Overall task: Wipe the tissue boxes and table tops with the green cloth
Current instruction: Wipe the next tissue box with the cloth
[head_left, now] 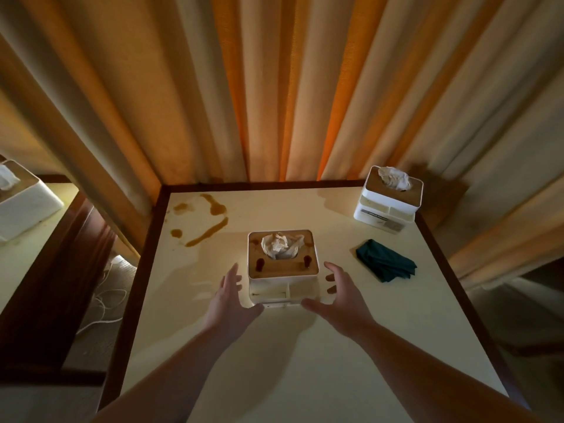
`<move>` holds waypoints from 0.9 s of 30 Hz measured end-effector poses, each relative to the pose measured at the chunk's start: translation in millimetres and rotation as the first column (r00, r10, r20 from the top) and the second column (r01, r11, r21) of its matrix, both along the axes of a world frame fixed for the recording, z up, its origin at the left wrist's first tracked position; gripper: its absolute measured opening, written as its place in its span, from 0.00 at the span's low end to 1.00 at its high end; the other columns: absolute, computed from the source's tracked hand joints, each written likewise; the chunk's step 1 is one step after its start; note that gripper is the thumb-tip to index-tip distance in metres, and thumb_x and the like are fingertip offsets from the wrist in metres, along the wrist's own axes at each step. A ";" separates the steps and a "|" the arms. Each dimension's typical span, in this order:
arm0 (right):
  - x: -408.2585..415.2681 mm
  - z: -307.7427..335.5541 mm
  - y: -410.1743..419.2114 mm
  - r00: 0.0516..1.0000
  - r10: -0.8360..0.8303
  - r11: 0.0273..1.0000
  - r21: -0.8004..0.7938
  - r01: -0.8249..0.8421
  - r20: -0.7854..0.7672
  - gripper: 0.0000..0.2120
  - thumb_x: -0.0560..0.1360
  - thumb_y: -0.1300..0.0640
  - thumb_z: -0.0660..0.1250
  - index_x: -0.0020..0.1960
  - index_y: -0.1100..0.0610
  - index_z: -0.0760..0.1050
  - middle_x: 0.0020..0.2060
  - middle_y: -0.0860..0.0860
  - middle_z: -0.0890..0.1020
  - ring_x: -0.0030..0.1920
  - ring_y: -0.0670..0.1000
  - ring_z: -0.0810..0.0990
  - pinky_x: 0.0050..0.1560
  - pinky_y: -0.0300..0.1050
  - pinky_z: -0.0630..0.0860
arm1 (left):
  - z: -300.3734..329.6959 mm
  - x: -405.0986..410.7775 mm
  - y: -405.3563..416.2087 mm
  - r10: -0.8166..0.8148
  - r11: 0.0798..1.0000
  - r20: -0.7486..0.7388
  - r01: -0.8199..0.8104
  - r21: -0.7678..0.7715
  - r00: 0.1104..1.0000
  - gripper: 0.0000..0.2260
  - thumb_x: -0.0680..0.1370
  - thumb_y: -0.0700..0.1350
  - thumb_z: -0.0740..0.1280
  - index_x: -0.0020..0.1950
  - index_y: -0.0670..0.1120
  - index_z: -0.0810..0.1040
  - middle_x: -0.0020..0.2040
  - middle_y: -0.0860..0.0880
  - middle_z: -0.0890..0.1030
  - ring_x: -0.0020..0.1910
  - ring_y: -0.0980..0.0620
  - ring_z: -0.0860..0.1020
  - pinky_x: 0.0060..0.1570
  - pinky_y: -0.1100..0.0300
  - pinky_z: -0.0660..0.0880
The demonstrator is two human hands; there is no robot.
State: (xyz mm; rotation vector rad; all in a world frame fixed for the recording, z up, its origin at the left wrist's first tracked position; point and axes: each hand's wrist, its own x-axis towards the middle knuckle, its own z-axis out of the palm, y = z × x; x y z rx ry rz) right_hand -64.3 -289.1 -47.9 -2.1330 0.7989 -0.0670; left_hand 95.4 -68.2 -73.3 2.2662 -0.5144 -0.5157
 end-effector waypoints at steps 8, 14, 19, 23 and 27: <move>-23.6 -19.3 -83.4 0.994 -0.032 0.948 -0.317 -0.002 -0.101 0.15 0.82 0.44 0.66 0.62 0.53 0.77 0.57 0.49 0.79 0.59 0.51 0.75 0.55 0.48 0.77 | -15.3 -35.5 5.5 0.029 0.972 0.069 -0.044 0.231 0.997 0.33 0.72 0.51 0.76 0.75 0.48 0.69 0.72 0.48 0.73 0.67 0.45 0.72 0.63 0.50 0.72; -31.1 -19.2 -144.7 0.951 -0.161 0.820 -0.571 -0.019 -0.263 0.15 0.80 0.49 0.67 0.65 0.52 0.74 0.61 0.53 0.77 0.62 0.57 0.72 0.59 0.55 0.73 | -30.1 -52.7 0.5 0.036 0.966 0.138 -0.070 0.251 0.990 0.29 0.71 0.50 0.77 0.71 0.48 0.74 0.73 0.48 0.72 0.70 0.42 0.70 0.68 0.45 0.70; -23.3 -22.4 -170.4 0.947 -0.099 0.826 -0.556 -0.093 -0.304 0.19 0.81 0.44 0.64 0.68 0.50 0.73 0.62 0.52 0.76 0.62 0.56 0.73 0.59 0.55 0.72 | -34.8 -55.4 -0.8 0.063 0.965 0.181 -0.106 0.241 0.982 0.31 0.71 0.50 0.78 0.73 0.47 0.74 0.74 0.47 0.72 0.70 0.42 0.70 0.68 0.45 0.70; -12.2 -26.0 -174.5 0.943 -0.060 0.833 -0.536 -0.134 -0.328 0.18 0.82 0.41 0.62 0.66 0.50 0.77 0.58 0.51 0.77 0.58 0.55 0.74 0.56 0.54 0.71 | -35.1 -57.1 -2.7 0.076 0.964 0.178 -0.118 0.237 0.981 0.33 0.71 0.50 0.78 0.74 0.49 0.72 0.75 0.48 0.72 0.71 0.43 0.69 0.68 0.45 0.70; -4.9 -28.0 -172.3 0.948 -0.069 0.833 -0.541 -0.116 -0.311 0.15 0.80 0.44 0.66 0.61 0.50 0.80 0.53 0.50 0.77 0.54 0.54 0.74 0.55 0.53 0.73 | -33.8 -57.5 -2.2 0.082 0.963 0.170 -0.122 0.241 0.982 0.34 0.71 0.50 0.78 0.76 0.50 0.71 0.76 0.50 0.71 0.72 0.43 0.69 0.68 0.45 0.71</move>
